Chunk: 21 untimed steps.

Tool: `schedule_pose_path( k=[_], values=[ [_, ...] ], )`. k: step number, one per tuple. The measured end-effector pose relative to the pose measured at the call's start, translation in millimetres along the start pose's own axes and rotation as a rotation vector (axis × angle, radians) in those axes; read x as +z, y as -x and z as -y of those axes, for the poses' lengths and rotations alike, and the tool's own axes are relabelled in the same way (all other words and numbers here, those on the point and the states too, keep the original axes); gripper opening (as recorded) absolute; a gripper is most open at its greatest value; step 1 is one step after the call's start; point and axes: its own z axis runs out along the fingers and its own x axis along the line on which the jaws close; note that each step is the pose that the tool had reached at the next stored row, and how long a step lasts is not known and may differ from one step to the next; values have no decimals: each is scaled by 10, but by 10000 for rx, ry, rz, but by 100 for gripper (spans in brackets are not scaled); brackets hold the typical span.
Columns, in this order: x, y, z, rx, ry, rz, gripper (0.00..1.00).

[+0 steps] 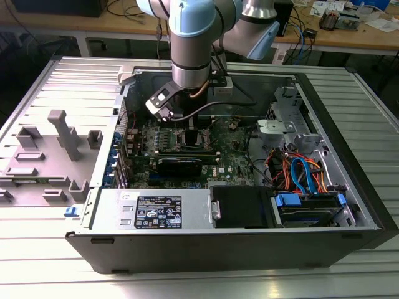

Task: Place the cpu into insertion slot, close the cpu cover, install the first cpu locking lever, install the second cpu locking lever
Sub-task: 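Place the cpu into insertion slot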

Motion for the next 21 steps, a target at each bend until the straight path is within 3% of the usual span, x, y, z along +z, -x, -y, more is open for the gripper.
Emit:
schedule_pose_path(
  k=[10, 21],
  values=[
    [-5, 0, 0, 0, -2, 40, 61],
    [-107, 0, -3, 0, -20, 41, 61]
  ],
)
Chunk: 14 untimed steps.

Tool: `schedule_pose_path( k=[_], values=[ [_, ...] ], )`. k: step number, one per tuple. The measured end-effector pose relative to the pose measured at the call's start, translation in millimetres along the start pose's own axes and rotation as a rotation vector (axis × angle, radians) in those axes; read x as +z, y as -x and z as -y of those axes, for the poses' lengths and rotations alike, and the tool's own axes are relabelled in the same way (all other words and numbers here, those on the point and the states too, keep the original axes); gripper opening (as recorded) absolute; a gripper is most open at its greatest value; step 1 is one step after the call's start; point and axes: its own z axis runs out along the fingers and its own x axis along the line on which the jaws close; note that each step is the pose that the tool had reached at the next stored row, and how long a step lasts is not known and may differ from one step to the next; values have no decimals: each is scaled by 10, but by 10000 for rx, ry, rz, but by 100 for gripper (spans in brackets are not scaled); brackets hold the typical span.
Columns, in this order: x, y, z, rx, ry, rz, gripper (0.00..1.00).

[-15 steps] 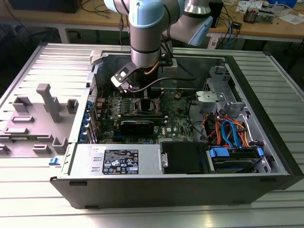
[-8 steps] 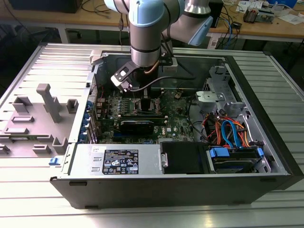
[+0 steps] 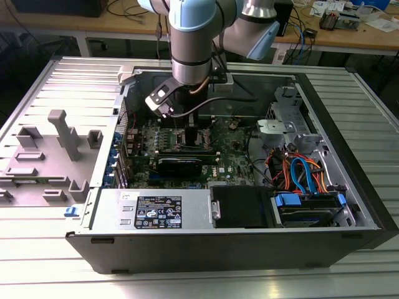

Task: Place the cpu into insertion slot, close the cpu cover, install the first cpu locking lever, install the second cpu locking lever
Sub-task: 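Place the cpu into insertion slot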

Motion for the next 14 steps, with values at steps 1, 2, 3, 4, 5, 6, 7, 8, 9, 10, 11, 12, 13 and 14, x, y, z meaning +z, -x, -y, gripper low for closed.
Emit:
schedule_pose_path(
  k=[1, 2, 3, 4, 5, 6, 7, 8, 9, 10, 11, 12, 13, 14],
  values=[
    [-27, 0, -1, 0, -5, -1, 61],
    [-44, 0, -1, 0, -7, -1, 61],
    [-59, 1, -2, 0, -10, 0, 61],
    [-71, 1, -2, -1, -13, 0, 61],
    [-80, 1, -4, -2, -19, 0, 61],
    [-97, 1, -9, -4, -37, 0, 61],
    [-104, 1, -12, -4, -46, -1, 61],
    [-112, 1, -15, -6, -55, -2, 60],
    [-126, 1, -20, -7, -67, -2, 53],
    [-132, 1, -21, -6, -71, -2, 47],
    [-136, 1, -27, -8, -83, -3, 41],
    [-139, 1, -33, -8, -97, -2, 35],
    [-139, 0, -41, -8, -111, -3, 35],
    [-139, -2, -57, -9, -126, -1, 29]
  ],
)
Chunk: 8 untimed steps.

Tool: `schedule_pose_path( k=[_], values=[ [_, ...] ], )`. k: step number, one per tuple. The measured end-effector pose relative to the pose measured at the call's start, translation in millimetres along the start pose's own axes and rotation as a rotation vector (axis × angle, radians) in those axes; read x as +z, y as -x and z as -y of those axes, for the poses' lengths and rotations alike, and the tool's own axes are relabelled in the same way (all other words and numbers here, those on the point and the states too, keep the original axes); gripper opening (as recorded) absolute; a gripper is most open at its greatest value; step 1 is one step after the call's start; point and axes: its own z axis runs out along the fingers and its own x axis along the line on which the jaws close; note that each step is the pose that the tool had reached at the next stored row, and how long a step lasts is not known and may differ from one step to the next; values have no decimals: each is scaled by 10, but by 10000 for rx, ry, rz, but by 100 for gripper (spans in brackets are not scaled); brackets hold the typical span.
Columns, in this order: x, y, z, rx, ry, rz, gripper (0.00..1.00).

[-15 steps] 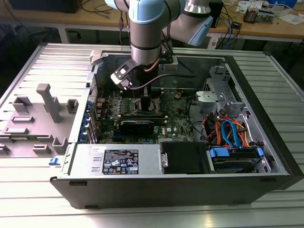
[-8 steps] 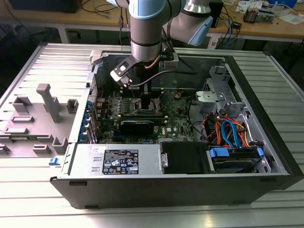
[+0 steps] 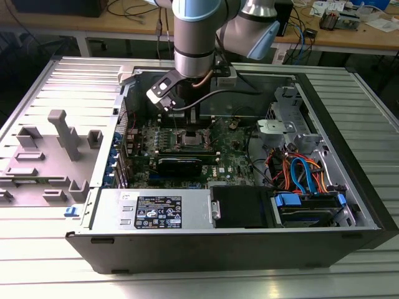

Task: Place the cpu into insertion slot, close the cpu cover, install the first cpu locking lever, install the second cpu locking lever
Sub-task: 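Place the cpu into insertion slot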

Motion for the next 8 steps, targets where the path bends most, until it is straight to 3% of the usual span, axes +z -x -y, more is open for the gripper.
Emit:
schedule_pose_path(
  k=[2, 4, 8],
  values=[
    [1, -5, -34, -2, -11, 0, 17],
    [1, -7, -46, -4, -12, 0, 11],
    [31, -8, -47, -191, -10, -1, 11]
  ],
)
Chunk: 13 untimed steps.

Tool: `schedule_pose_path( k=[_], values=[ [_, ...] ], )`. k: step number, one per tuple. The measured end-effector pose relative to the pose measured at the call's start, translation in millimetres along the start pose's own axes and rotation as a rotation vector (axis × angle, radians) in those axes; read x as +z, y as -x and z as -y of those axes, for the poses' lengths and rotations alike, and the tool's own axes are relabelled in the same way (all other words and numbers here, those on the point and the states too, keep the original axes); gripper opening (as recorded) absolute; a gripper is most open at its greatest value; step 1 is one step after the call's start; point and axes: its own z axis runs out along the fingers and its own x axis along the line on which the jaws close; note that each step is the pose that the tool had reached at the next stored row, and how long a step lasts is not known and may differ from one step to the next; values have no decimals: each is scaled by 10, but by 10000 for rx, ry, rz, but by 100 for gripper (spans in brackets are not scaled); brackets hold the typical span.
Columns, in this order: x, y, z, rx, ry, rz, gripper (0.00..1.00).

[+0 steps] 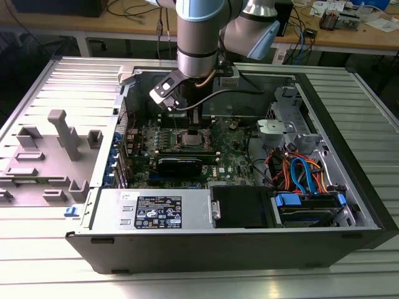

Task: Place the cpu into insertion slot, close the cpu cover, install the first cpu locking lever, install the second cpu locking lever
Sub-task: 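Place the cpu into insertion slot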

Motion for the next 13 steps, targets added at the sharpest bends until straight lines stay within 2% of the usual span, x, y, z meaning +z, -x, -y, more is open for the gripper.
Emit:
schedule_pose_path(
  k=[3, 6, 9, 11, 13],
  values=[
    [83, -1, 1, -159, 3, -4, 11],
    [119, -1, 1, -263, 4, -6, 11],
    [116, -1, 1, -319, 4, -6, 11],
    [64, -1, 0, -334, 5, -6, 11],
    [43, -1, 0, -357, 6, -7, 11]
  ],
)
